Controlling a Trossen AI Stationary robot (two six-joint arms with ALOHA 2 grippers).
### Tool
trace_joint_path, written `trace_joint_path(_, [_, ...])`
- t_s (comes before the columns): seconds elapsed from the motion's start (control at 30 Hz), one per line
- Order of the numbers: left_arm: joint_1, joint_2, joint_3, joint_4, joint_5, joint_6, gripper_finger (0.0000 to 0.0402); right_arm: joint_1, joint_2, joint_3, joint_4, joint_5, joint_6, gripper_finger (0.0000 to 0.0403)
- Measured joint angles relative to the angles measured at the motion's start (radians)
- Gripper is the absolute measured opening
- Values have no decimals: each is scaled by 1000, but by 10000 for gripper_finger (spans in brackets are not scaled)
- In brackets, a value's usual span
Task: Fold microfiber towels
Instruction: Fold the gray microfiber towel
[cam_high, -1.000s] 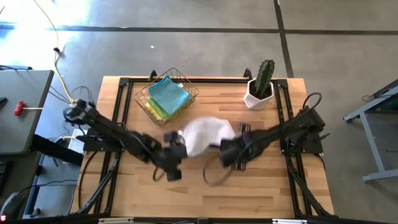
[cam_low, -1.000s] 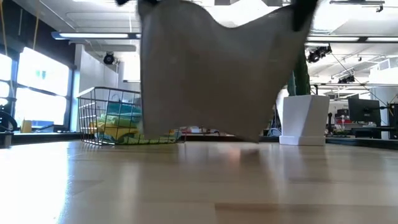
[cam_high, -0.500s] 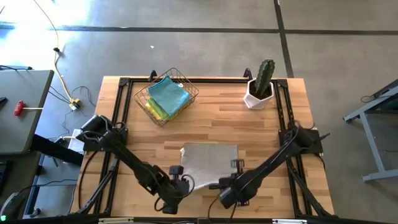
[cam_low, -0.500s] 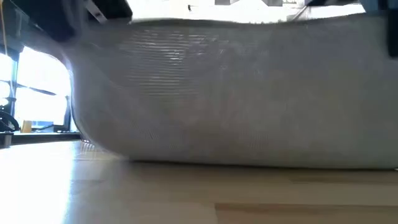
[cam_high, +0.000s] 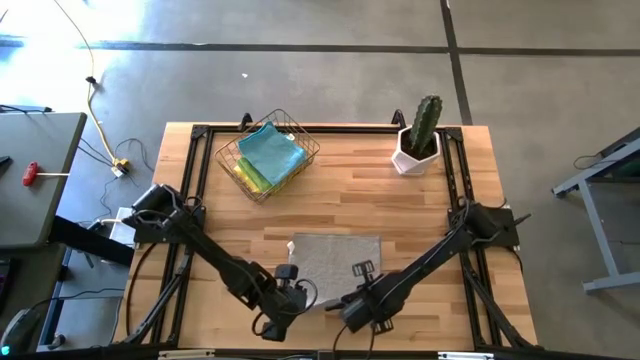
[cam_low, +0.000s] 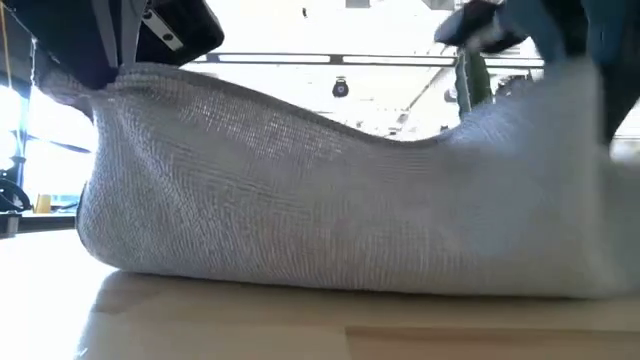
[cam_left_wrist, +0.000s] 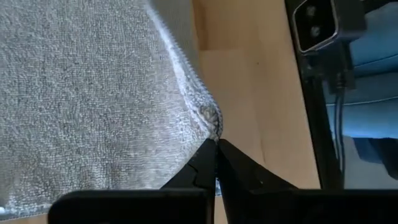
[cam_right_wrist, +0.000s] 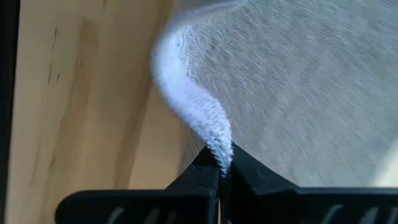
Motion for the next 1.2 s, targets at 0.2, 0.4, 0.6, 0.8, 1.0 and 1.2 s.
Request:
trace_joint_path(0.2, [34, 0, 0, -16, 26, 1, 0, -12, -170, -389, 382, -22, 9, 0])
trace_joint_path(0.4, [101, 0, 0, -19, 0, 2, 0, -54, -450, -746, 741, 33, 42, 0])
trace_joint_path(0.6, [198, 0, 0, -118, -156, 2, 0, -186, -590, -946, 828, -13, 158, 0])
trace_joint_path(0.8, [276, -1, -9, -194, -230, 0, 0, -277, -594, -999, 785, -122, 187, 0])
trace_joint_path(1.0, [327, 0, -82, -183, -225, -17, 0, -333, -594, -981, 751, -127, 87, 0])
trace_joint_path(1.2, [339, 0, -112, -163, -237, -24, 0, -404, -594, -981, 747, -127, 48, 0])
